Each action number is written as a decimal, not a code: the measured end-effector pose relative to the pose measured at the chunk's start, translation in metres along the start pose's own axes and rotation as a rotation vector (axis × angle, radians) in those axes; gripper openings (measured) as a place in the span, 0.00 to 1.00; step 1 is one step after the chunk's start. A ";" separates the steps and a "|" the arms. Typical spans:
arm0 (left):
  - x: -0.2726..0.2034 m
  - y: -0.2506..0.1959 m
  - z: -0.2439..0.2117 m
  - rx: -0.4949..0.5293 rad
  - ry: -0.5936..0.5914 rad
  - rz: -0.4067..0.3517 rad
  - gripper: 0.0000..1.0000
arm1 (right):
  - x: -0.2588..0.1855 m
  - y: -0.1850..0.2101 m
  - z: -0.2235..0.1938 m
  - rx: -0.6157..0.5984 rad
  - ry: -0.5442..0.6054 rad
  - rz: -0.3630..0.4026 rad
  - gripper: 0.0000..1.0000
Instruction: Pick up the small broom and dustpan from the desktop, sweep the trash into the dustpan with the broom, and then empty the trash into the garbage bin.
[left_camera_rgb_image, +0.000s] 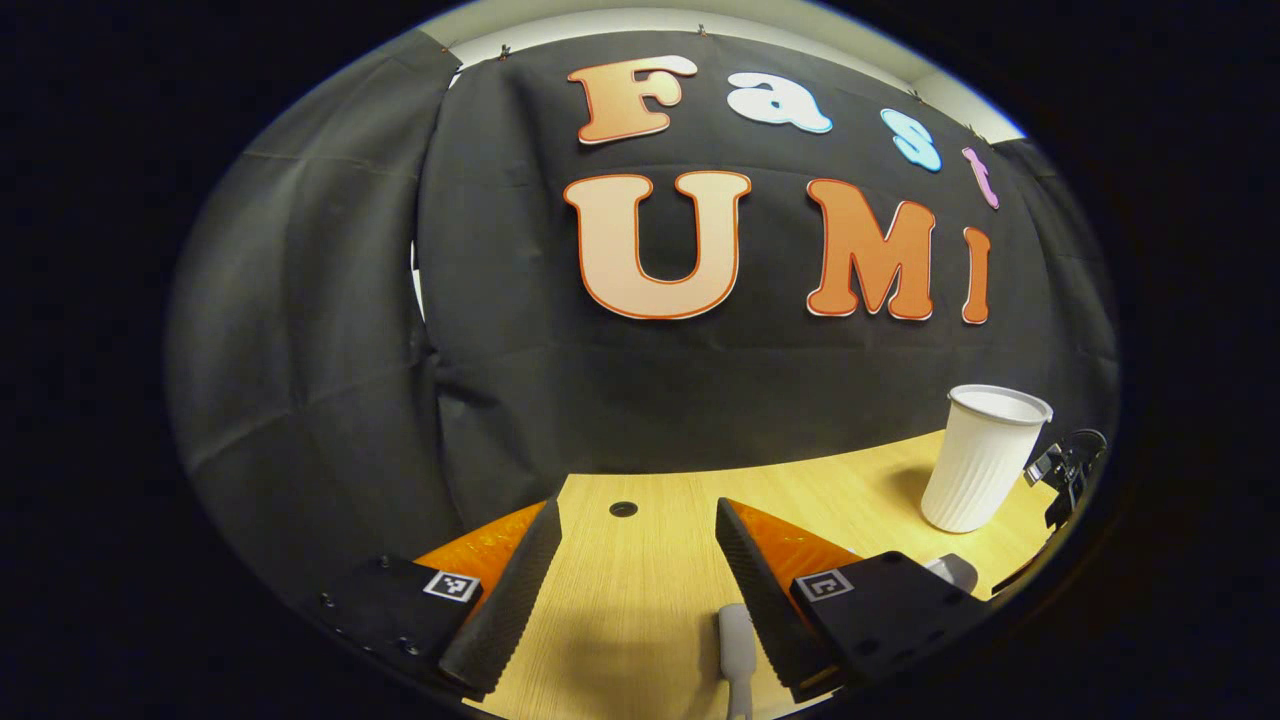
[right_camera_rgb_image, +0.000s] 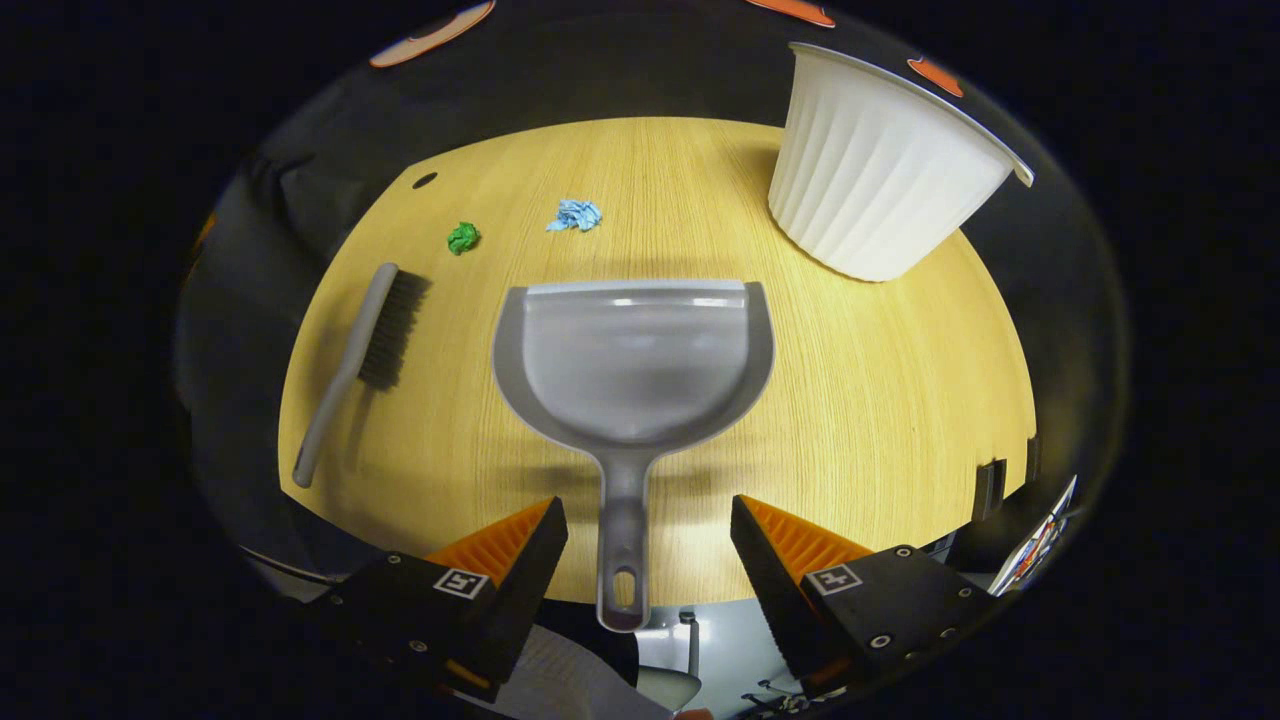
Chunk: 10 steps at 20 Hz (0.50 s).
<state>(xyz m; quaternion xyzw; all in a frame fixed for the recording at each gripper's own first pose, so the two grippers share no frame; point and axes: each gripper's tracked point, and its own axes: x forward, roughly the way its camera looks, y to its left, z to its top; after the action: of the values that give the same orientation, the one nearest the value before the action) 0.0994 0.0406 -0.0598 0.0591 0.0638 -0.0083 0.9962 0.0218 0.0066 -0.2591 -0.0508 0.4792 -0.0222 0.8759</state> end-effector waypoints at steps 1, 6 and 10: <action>0.000 0.002 -0.003 0.000 0.006 0.003 0.98 | 0.000 0.000 -0.002 0.001 0.015 -0.002 0.99; 0.007 0.008 -0.010 0.013 0.026 0.013 0.98 | 0.014 0.001 -0.005 -0.010 0.070 -0.008 0.99; 0.012 0.007 -0.016 0.009 0.043 0.009 0.96 | 0.024 0.006 -0.007 -0.018 0.119 0.000 0.99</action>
<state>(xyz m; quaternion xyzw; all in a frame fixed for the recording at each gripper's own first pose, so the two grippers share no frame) 0.1092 0.0488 -0.0761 0.0641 0.0851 -0.0027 0.9943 0.0288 0.0103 -0.2837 -0.0572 0.5307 -0.0210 0.8454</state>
